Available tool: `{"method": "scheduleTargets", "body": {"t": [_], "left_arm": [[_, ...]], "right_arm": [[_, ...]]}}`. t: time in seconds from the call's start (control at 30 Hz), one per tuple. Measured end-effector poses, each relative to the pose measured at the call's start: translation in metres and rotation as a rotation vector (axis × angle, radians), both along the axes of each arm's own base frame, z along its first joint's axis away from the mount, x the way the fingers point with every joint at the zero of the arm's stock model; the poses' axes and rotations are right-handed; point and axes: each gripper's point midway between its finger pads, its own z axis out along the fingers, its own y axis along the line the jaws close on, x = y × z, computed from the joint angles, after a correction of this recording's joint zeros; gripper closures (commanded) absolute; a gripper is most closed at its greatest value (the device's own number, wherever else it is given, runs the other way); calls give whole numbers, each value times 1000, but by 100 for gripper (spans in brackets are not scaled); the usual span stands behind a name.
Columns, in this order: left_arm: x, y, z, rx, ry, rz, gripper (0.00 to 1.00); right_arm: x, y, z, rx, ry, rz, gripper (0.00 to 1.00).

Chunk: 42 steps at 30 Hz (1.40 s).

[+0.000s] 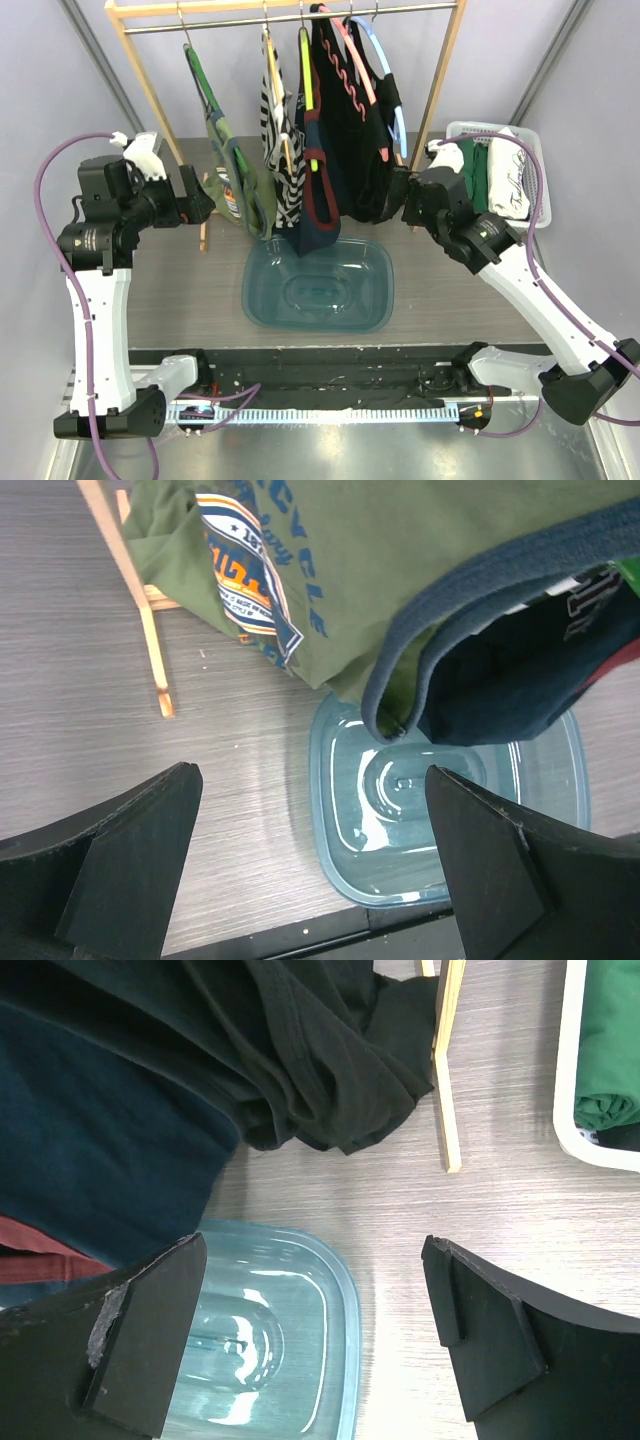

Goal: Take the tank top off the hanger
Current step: Pick up the hanger from the clothesline.

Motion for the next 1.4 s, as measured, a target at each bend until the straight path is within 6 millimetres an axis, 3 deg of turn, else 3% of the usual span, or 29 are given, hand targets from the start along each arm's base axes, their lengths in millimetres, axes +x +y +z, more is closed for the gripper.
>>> {"method": "scheduleTargets", "body": {"t": [0.13,0.23,0.33,0.43,0.5,0.6,0.77,0.93,1.27,1.4], "left_arm": [[1,3,1,6,-1,19,0],[5,2,12,3,-25,15,0],[17,0,38,-9,-77,3,0],[39,0,76,-21,-149,10,0],[63,1,106,-32,-206,20,0],[94,-1,135,-43,-271,36,0],[130,-22,147,-51,-305,43,0],[152,-36,146,-39,-329,88,0],[176,-21,156,-2,-418,238,0],[183,-26,148,12,-409,244,0]], "right_arm": [[0,0,1,0,-10,7,0],[-2,-1,7,11,-38,13,0],[-7,-4,10,22,-57,14,0],[-9,-5,9,27,-60,17,0],[-10,-5,7,29,-59,19,0],[-11,-5,3,28,-54,20,0],[-15,-7,-1,35,-50,23,0],[-16,-7,-2,34,-48,22,0],[-24,-6,0,69,-52,38,0],[-25,-2,0,79,-46,54,0]]}}
